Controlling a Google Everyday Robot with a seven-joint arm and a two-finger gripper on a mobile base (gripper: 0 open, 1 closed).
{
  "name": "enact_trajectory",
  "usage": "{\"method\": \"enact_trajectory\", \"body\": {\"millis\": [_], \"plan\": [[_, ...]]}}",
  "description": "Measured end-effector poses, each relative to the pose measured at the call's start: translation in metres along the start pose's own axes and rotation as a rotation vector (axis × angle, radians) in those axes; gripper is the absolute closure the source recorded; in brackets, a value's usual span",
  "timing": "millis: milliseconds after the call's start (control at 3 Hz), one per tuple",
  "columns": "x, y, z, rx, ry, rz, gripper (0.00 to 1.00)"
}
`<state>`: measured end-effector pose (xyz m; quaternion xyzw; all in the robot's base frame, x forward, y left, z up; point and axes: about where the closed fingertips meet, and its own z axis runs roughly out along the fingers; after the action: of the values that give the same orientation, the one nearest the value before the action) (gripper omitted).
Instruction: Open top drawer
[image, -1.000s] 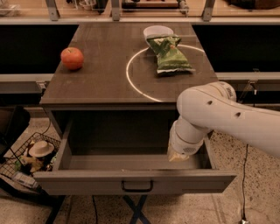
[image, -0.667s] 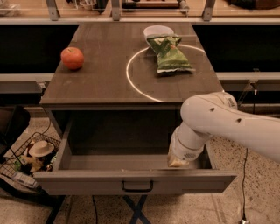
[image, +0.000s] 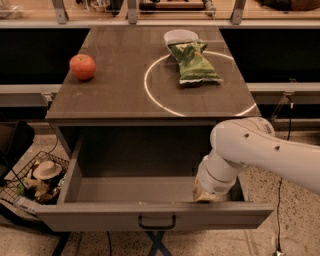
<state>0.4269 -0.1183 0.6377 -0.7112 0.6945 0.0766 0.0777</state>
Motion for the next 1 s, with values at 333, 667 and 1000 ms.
{"method": "enact_trajectory", "body": {"millis": [333, 667, 1000], "plan": [[0.0007, 0.0121, -0.0078, -0.029, 0.012, -0.019, 1.0], [0.0009, 0.0129, -0.0083, -0.03, 0.015, -0.02, 0.82], [0.0008, 0.0135, -0.0089, -0.029, 0.016, -0.021, 0.59]]}}
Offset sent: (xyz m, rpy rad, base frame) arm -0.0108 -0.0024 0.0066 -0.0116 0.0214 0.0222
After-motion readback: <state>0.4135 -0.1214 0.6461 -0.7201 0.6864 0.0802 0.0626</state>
